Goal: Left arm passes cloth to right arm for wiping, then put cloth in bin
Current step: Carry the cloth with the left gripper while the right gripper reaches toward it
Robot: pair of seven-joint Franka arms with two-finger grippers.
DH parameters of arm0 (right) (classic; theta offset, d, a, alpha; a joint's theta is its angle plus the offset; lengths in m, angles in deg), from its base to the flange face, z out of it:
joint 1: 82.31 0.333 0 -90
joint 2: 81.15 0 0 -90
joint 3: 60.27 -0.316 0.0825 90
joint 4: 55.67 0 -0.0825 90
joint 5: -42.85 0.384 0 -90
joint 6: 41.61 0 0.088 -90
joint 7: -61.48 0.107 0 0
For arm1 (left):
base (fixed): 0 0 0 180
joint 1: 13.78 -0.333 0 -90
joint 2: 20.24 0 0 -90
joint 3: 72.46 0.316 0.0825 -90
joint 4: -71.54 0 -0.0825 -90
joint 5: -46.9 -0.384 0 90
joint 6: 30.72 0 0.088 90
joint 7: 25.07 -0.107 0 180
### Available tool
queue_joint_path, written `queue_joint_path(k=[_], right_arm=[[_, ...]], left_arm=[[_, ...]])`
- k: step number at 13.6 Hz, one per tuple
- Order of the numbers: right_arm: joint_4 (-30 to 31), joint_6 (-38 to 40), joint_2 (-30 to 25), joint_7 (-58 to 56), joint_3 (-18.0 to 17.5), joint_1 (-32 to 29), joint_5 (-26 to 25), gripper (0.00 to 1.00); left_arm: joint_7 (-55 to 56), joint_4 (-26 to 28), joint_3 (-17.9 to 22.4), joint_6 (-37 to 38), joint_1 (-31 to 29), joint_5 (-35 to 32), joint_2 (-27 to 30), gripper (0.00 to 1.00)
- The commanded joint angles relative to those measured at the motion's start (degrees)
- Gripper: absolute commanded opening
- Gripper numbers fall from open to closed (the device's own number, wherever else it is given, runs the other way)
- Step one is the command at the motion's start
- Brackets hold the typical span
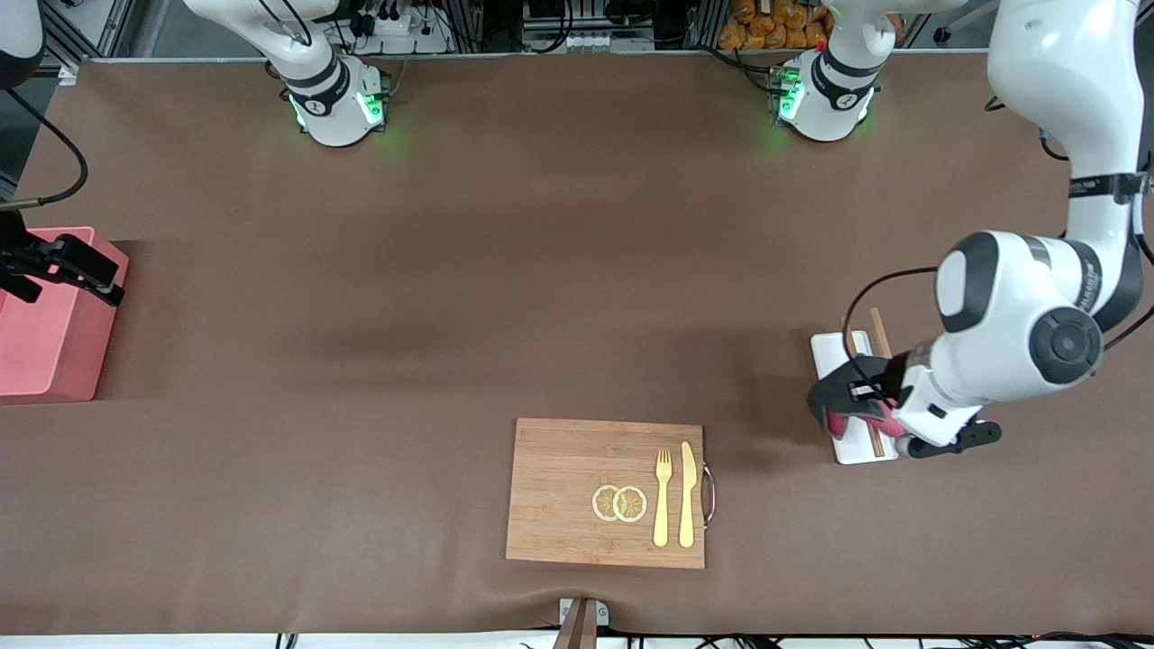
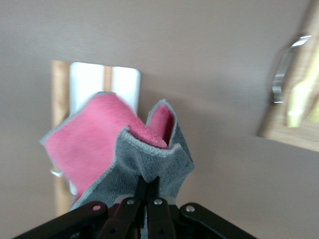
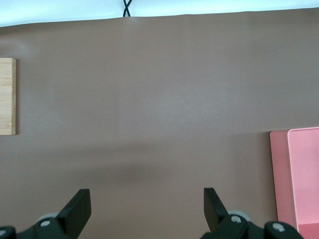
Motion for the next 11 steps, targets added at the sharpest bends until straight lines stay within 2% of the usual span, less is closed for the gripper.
queue_joint_path(k=[1,3,6,9,11], right_arm=[[-0.1,0.4,0.1,0.1,-0.3,-0.3,-0.6,1.0],[-0.2,1.1,0.1,2.9,-0.3,0.3,-0.6,1.0],[-0.4,4.5,0.3,21.0,-0.7,2.6,0.2,1.0],[-0.4,6.3,0.6,28.5,-0.7,3.8,4.8,1.0],[-0.4,6.8,1.7,37.5,-0.7,3.7,11.6,1.0]], left_arm=[[8.8,-2.6,-2.4,0.6,3.5,0.7,1.4,0.0],[17.7,-3.7,-6.9,0.6,4.7,1.0,1.4,0.0],[29.5,-7.7,-15.2,-0.8,6.1,0.9,0.7,0.0],[42.3,-9.3,-16.8,-9.0,11.3,1.4,-0.1,0.0],[51.6,-9.4,-16.7,-16.1,15.0,1.5,-1.1,0.0]])
